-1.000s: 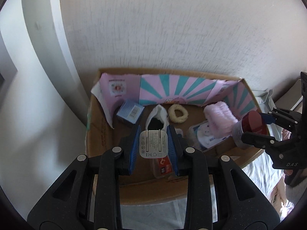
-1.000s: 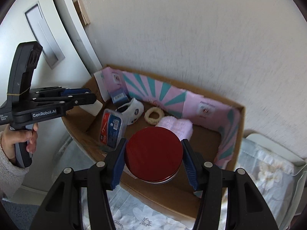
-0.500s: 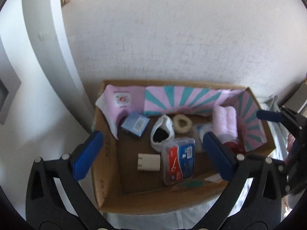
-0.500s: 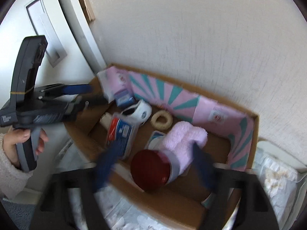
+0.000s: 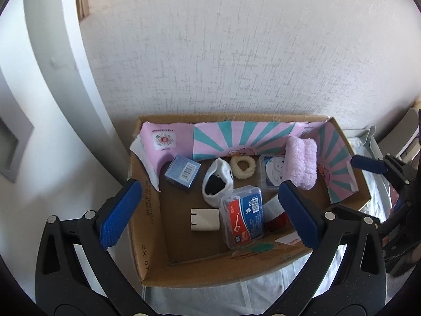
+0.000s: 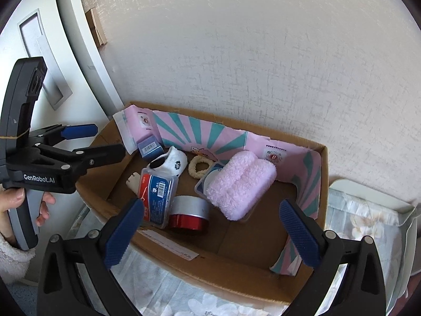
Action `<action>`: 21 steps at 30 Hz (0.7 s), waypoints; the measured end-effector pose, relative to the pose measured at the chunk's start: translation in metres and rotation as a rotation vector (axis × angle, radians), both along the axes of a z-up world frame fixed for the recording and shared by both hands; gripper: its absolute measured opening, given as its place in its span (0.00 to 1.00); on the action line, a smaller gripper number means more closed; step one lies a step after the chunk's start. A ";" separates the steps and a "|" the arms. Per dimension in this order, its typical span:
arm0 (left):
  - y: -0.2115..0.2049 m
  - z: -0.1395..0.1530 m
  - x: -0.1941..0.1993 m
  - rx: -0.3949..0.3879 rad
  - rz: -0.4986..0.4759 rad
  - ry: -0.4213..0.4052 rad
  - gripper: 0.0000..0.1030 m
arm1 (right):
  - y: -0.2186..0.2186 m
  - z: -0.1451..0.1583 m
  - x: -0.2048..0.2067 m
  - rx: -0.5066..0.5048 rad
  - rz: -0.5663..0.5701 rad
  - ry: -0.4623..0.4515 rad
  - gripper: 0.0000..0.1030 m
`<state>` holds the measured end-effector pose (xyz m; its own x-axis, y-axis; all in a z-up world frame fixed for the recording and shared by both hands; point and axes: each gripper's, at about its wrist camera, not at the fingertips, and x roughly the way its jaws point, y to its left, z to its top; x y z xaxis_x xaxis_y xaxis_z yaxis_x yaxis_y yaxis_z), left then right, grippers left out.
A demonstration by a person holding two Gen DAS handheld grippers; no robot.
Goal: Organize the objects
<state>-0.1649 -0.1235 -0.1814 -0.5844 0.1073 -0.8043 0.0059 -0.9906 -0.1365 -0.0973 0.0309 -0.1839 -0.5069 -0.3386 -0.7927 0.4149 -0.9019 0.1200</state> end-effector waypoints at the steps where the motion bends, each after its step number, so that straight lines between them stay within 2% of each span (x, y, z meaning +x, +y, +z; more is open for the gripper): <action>1: 0.001 0.001 0.000 -0.001 0.004 0.003 1.00 | -0.001 0.000 0.000 -0.003 -0.005 -0.001 1.00; 6: 0.017 0.012 -0.001 -0.014 0.002 0.023 1.00 | 0.002 0.014 0.003 -0.010 -0.049 -0.008 1.00; 9: 0.032 0.025 0.002 -0.022 0.023 0.052 1.00 | 0.013 0.037 0.007 0.013 -0.108 0.009 1.00; 12: 0.038 0.045 0.015 0.024 0.041 0.100 1.00 | 0.026 0.063 0.013 0.051 -0.179 0.029 1.00; 14: 0.046 0.052 0.021 0.027 0.052 0.115 1.00 | 0.036 0.081 0.019 0.058 -0.217 0.038 1.00; 21: 0.068 0.063 0.040 0.012 0.090 0.136 1.00 | 0.071 0.116 0.041 0.070 -0.339 0.076 1.00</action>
<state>-0.1254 -0.0559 -0.1187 -0.6953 0.0584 -0.7163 0.0752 -0.9853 -0.1534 -0.0561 0.1020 -0.0677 -0.6395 -0.0872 -0.7638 0.0959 -0.9948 0.0333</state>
